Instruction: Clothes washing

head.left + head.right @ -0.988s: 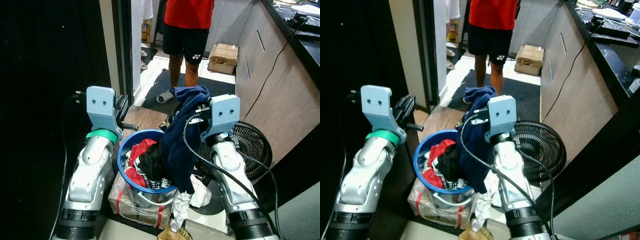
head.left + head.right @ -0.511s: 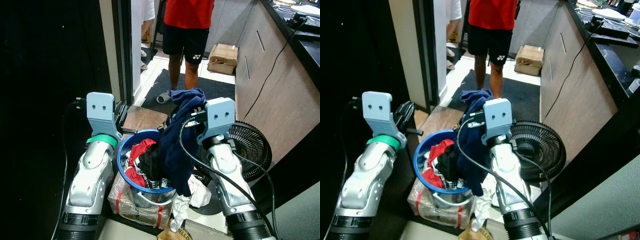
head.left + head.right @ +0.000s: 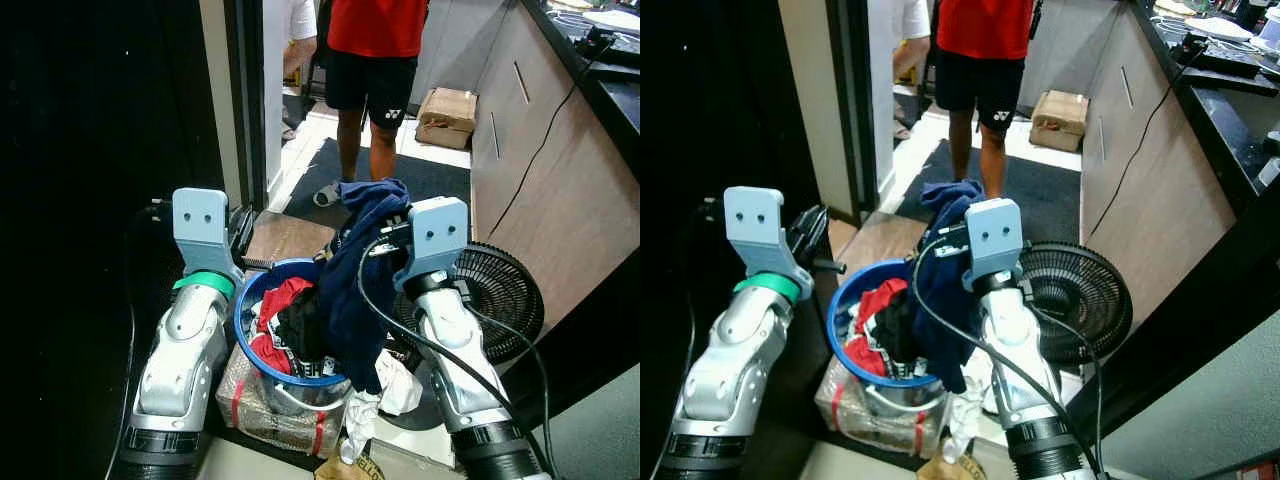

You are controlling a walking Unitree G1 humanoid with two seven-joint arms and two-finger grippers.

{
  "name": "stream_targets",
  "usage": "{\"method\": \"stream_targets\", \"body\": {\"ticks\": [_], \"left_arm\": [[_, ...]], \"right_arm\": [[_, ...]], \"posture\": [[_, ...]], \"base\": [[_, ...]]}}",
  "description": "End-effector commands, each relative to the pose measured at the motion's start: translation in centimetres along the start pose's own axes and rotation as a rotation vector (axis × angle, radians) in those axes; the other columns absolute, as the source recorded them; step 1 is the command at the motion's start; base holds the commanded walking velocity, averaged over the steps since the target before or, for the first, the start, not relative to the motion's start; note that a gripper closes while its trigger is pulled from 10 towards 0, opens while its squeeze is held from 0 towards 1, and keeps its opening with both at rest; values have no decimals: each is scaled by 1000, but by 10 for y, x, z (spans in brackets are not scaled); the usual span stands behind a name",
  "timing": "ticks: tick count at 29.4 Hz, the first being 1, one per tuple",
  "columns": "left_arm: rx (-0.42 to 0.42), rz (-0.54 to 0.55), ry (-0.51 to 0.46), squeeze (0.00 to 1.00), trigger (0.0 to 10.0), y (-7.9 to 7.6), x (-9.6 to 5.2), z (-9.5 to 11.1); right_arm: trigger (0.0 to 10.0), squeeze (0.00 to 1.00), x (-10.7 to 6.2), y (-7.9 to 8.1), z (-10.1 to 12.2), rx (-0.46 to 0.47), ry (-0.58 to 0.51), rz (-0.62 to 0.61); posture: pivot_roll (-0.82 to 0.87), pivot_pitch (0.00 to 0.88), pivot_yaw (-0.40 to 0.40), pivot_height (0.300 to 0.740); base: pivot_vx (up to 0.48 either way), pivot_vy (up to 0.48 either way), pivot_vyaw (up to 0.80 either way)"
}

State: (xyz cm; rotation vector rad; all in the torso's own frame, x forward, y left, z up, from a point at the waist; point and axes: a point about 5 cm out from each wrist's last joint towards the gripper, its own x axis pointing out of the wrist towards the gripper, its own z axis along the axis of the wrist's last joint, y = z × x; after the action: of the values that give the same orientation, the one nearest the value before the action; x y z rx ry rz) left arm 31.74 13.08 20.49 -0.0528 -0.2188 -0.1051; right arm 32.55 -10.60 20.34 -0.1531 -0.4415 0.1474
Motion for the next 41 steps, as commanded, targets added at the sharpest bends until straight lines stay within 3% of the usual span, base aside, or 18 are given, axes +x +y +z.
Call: {"method": "stream_targets", "body": {"ticks": [1,16,22,41], "left_arm": [[0,-3,12,0,10000,-1,-1,-2],[5,4,18,0,10000,0,-2,-4],[6,5,18,0,10000,0,-2,-4],[13,5,22,0,10000,1,-3,-4]], "right_arm": [[10000,0,0,0,0,-5,-11,1],[10000,0,-1,-2,-1,-2,-1,-1],[10000,0,0,-3,-5,33,32,-27],[10000,0,1,-4,-5,14,28,-24]], "posture": [[142,0,-27,740],[142,0,-31,740],[142,0,-31,740],[144,0,-28,740]], "base": [[0,0,0],[0,0,0],[0,0,-800],[0,0,-800]]}}
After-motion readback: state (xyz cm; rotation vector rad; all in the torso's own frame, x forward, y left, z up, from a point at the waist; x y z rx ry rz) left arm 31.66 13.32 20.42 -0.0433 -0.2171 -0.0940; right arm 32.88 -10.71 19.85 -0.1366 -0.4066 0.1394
